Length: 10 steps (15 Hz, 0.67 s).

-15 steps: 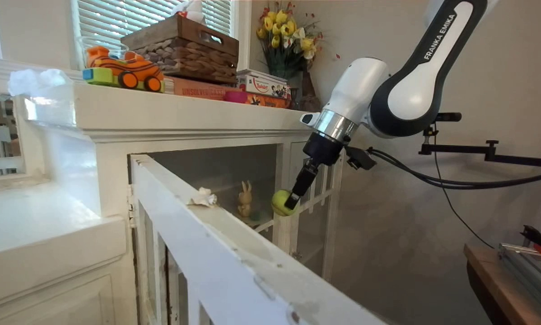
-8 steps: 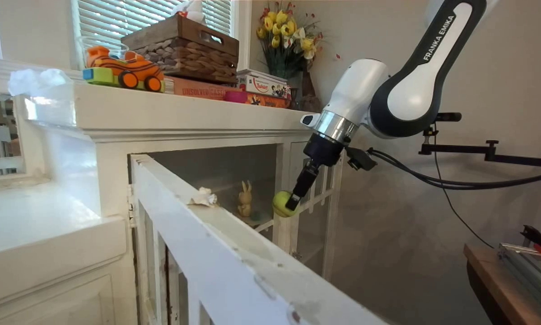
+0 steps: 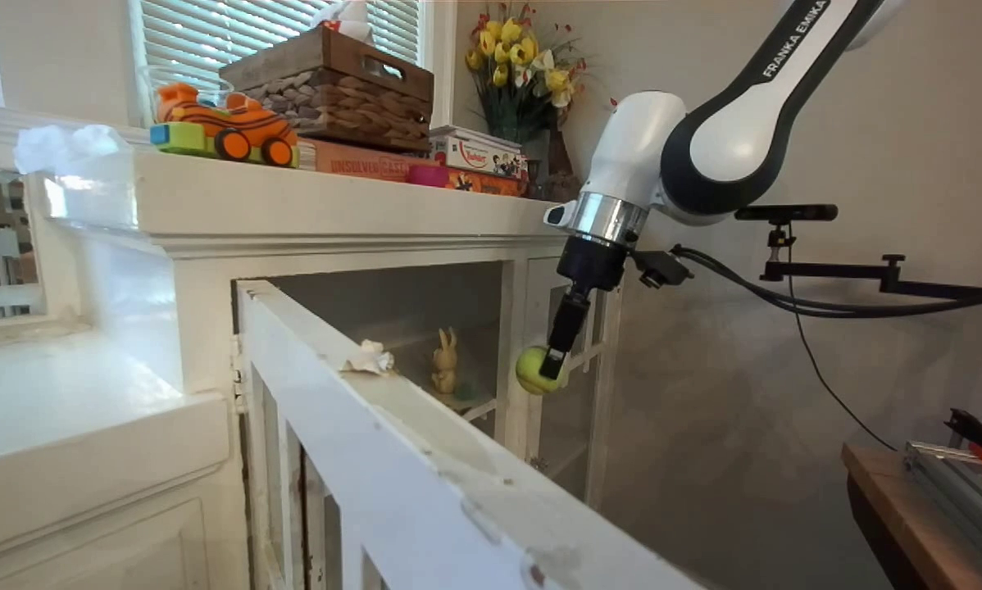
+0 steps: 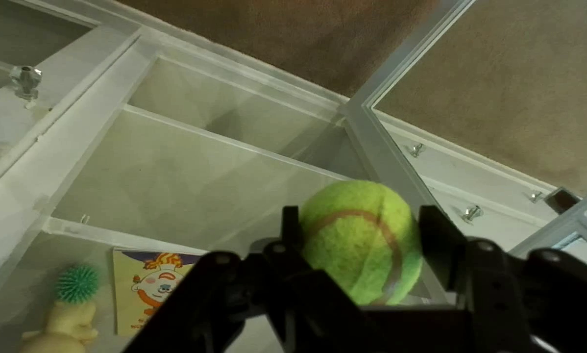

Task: Put the tennis ball on the countertop.

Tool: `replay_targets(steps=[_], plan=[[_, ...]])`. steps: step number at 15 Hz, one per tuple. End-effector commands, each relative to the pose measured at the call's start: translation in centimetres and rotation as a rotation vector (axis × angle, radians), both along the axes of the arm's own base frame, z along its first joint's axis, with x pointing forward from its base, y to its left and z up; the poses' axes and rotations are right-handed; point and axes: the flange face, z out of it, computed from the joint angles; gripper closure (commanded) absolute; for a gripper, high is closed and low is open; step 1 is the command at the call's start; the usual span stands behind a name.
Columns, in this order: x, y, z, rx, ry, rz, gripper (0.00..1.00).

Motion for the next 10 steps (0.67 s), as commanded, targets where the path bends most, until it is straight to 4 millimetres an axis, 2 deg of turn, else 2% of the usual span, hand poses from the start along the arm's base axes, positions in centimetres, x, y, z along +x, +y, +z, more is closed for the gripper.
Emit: replay_targets(steps=[1,10], plan=[[0.0,-0.4,2.4,-0.061,0.03,0.001,0.63],[0.6,-0.8,6.5,-0.138,-0.025,0.026,0.63]])
